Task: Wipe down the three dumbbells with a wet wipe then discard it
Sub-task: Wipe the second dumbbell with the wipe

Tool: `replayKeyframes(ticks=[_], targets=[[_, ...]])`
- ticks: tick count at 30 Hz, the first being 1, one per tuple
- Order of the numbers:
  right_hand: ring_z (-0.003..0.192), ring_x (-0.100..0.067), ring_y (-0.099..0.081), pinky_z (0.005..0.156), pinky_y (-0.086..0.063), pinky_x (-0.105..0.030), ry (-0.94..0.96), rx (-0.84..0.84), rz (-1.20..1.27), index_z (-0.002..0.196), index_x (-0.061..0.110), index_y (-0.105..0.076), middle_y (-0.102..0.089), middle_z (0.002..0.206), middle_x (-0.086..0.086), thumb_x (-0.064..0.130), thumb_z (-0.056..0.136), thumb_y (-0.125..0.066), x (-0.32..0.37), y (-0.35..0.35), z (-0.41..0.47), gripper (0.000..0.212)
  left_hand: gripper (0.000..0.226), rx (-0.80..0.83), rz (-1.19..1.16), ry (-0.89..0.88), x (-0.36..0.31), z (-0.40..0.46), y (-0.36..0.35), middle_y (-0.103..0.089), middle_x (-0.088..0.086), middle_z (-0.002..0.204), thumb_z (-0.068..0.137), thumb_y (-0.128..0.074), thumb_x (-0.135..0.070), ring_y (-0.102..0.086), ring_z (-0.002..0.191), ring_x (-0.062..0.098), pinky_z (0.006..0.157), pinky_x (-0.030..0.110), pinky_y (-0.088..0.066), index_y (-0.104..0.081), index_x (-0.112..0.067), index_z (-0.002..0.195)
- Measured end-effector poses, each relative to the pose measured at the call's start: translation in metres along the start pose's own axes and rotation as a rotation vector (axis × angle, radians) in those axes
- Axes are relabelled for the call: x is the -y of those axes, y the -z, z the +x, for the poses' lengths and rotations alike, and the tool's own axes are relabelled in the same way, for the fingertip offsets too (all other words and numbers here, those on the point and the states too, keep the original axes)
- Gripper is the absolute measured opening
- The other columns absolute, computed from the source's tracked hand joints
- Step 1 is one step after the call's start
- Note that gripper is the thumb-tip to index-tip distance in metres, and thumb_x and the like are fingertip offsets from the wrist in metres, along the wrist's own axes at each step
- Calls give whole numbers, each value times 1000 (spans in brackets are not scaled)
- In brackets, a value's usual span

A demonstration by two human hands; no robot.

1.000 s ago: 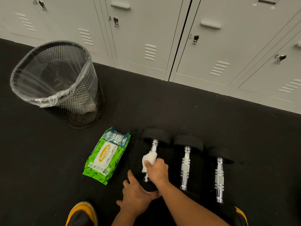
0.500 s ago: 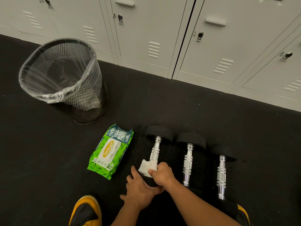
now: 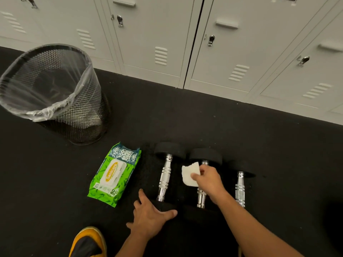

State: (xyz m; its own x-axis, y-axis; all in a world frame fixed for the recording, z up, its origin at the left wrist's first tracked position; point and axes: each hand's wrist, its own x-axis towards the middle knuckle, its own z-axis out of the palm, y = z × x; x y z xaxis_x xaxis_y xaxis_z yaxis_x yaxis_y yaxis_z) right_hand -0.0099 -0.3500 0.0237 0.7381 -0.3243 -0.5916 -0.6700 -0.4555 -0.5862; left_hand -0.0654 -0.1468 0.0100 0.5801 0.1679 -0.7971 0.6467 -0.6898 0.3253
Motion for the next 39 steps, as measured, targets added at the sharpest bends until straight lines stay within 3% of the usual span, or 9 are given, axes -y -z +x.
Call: replayKeyframes(ticks=[3,10,15,20,23,28,33,39], targets=[[97,-23,-67,82,-59,-43,-106,34,265,100,16,-63,-69,106,-7,8,87,-69,-8,25,1,16,155,-16,9,-6,-1,-3,0,-15,12,157,40,-81,-73,-25,142,34,107,70,-20,15,-24,151],[99,-24,-67,64,-55,-30,-51,96,403,103,16,-59,-68,109,-6,8,88,-69,13,54,-16,20,156,-5,165,14,-14,-24,12,-11,16,159,45,-77,-79,-8,146,37,110,70,-11,28,-26,148],[97,-24,-66,61,-53,-28,-10,103,439,104,14,-55,-66,109,-8,8,87,-69,25,64,-37,23,146,-111,330,-183,-43,-62,3,0,12,162,53,-72,-78,7,148,32,111,70,-6,23,-24,150],[99,-22,-65,60,-55,-27,-5,87,453,103,21,-50,-62,111,-4,6,86,-71,18,75,-51,30,128,-113,438,-309,-56,-88,-24,3,11,162,68,-70,-67,12,147,32,112,67,-1,13,-21,153],[96,-21,-65,57,-52,-25,-25,80,378,103,21,-51,-62,110,-4,6,87,-69,9,80,-52,29,108,-105,527,-428,-51,-91,-37,-7,7,160,77,-66,-61,4,148,30,113,63,-3,-1,-23,155],[92,-21,-66,58,-52,-26,-84,26,298,105,19,-52,-64,108,-7,9,89,-67,-6,72,-43,24,62,-91,700,-730,-42,-84,-42,-33,0,143,93,-57,-43,-32,131,21,109,43,-28,-29,-28,146],[96,-23,-67,51,-50,-19,-72,24,316,112,18,-51,-62,111,-6,12,91,-65,-13,47,-28,26,58,-39,609,-829,-41,-72,-56,-35,-3,138,95,-57,-37,-37,123,15,102,30,-38,-31,-30,146],[93,-26,-67,59,-55,-30,-112,-16,415,112,13,-52,-62,111,-11,7,89,-67,-20,24,2,28,54,-53,616,-871,-42,-58,-62,-34,-3,140,96,-54,-38,-34,123,16,101,32,-37,-32,-32,145]])
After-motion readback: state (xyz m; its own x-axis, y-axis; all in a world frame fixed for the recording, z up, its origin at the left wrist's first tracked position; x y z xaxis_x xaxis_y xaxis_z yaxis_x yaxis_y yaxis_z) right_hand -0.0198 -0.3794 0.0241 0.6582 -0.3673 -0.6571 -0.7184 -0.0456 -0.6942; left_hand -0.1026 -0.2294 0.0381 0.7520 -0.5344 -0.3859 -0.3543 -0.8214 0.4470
